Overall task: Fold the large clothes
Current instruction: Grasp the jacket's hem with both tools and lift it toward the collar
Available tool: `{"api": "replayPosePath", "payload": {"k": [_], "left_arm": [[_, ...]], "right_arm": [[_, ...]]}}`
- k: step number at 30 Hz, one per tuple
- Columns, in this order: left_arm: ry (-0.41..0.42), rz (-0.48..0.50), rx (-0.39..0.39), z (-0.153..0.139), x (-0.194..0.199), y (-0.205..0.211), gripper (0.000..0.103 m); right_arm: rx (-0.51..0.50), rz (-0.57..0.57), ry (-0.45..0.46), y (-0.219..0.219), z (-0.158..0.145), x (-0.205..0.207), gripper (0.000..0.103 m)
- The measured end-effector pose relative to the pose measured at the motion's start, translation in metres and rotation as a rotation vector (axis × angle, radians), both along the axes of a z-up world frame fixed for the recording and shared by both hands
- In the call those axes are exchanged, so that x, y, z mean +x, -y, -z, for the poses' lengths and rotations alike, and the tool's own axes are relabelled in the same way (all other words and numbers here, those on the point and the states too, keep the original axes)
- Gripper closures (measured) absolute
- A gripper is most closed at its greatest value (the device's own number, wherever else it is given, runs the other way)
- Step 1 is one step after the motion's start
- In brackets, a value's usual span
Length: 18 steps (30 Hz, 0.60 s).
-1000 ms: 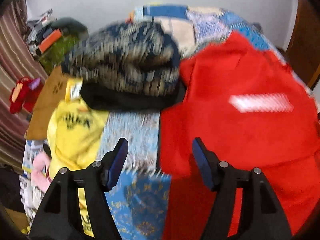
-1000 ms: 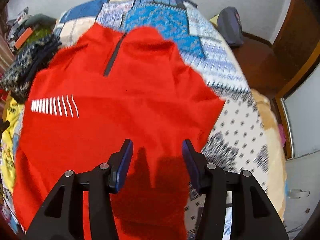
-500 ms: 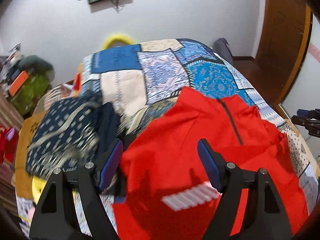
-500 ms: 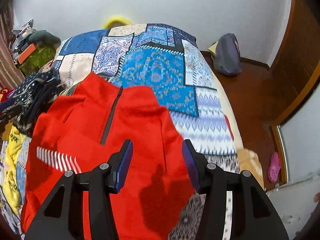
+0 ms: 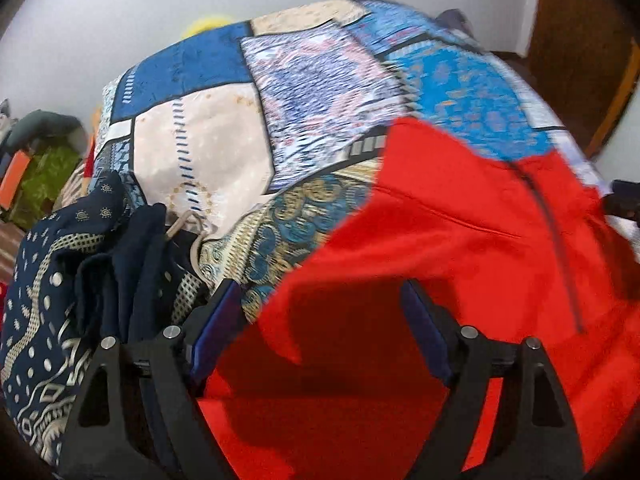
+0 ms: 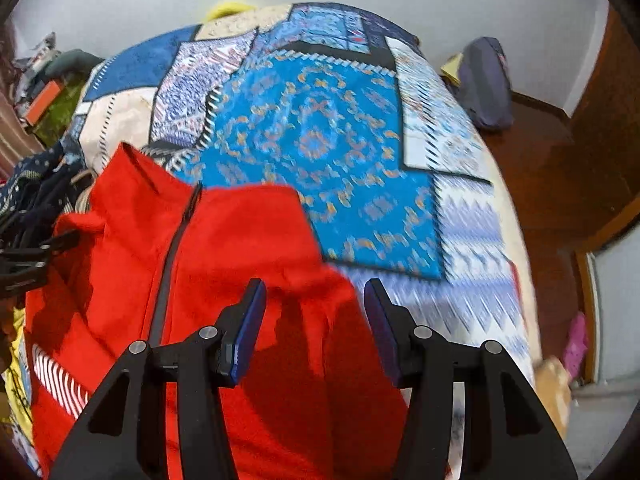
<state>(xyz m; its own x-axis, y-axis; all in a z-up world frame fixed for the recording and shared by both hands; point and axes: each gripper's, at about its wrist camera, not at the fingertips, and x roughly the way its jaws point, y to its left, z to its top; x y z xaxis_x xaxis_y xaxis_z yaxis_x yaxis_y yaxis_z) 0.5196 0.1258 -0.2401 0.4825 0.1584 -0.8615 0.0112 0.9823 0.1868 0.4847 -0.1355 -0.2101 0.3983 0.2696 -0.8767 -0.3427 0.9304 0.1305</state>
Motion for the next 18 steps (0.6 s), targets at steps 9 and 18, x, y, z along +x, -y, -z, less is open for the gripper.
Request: {"api": "replayPosePath", "payload": {"k": [9, 18], "left_arm": [[-0.009, -0.037, -0.214, 0.026, 0.020, -0.020, 0.021], [-0.049, -0.025, -0.375, 0.021, 0.011, -0.020, 0.099]], "right_arm": [[0.151, 0.018, -0.156, -0.004, 0.042, 0.028, 0.044], [0.038, -0.093, -0.076, -0.024, 0.028, -0.008, 0.096]]}}
